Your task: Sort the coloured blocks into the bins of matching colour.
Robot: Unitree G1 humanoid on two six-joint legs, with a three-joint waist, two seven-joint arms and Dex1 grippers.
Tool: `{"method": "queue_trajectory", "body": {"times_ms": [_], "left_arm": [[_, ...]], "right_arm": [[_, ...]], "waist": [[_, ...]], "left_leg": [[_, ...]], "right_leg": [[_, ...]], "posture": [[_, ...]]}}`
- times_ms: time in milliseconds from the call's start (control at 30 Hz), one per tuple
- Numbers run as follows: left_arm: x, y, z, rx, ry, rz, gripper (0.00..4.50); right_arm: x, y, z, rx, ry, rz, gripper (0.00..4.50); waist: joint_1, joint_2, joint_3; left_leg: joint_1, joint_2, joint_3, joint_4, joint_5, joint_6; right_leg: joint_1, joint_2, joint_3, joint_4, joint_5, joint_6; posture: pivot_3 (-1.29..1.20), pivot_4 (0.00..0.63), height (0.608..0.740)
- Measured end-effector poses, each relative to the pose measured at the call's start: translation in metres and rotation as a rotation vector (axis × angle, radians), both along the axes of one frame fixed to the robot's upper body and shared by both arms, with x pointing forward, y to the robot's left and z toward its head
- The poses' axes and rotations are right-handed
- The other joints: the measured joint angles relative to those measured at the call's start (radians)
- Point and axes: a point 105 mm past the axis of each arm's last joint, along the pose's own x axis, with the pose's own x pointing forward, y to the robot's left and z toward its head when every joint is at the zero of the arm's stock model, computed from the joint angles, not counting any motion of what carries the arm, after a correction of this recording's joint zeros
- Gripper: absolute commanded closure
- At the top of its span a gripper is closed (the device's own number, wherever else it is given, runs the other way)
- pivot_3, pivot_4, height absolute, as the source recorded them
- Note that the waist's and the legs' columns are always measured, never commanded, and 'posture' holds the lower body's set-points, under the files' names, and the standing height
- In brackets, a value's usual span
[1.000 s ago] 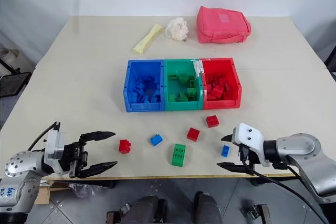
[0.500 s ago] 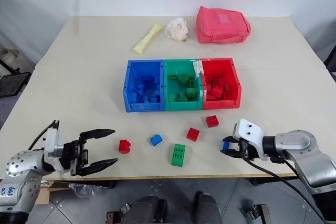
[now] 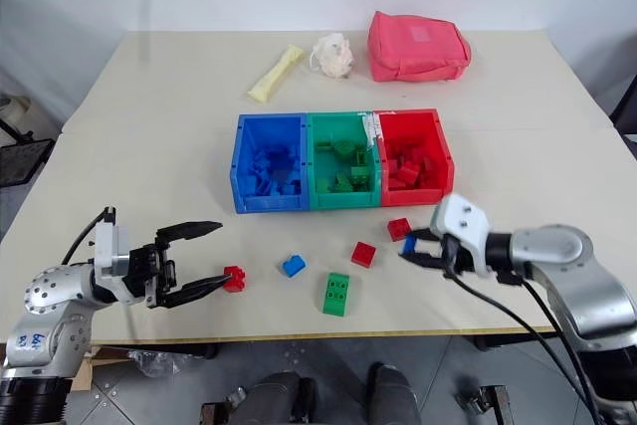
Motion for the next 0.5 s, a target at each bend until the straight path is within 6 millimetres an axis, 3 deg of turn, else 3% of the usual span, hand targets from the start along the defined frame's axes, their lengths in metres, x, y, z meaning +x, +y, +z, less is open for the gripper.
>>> {"method": "queue_trajectory", "body": {"times_ms": [100,167,500], "left_arm": [[0.008,0.002,0.0,-0.008,-0.009,0.06,0.0],[0.013,0.002,0.003,-0.011,-0.025,0.088,0.0],[0.027,0.009,0.005,-0.038,-0.038,0.199,0.0]], "right_arm": [[0.012,0.021,0.028,0.076,-0.096,0.015,3.1],[0.017,0.032,0.036,0.101,-0.115,0.029,3.1],[0.062,0.113,0.049,0.19,-0.157,0.156,3.1]], "waist": [[0.0,0.0,0.0],[0.001,0.0,0.0],[-0.022,0.0,0.0]], "left_leg": [[0.0,0.0,0.0,0.0,0.0,-0.001],[-0.001,0.0,0.0,0.0,0.0,0.0],[-0.001,-0.002,0.0,0.0,0.0,0.0]], "right_leg": [[-0.001,0.002,-0.001,0.0,0.0,0.0],[-0.001,0.002,-0.001,0.001,0.0,0.0],[-0.003,0.003,-0.007,0.006,0.0,0.0]], "posture": [[0.0,0.15,0.74],[0.0,0.15,0.74],[0.0,0.15,0.74]]}}
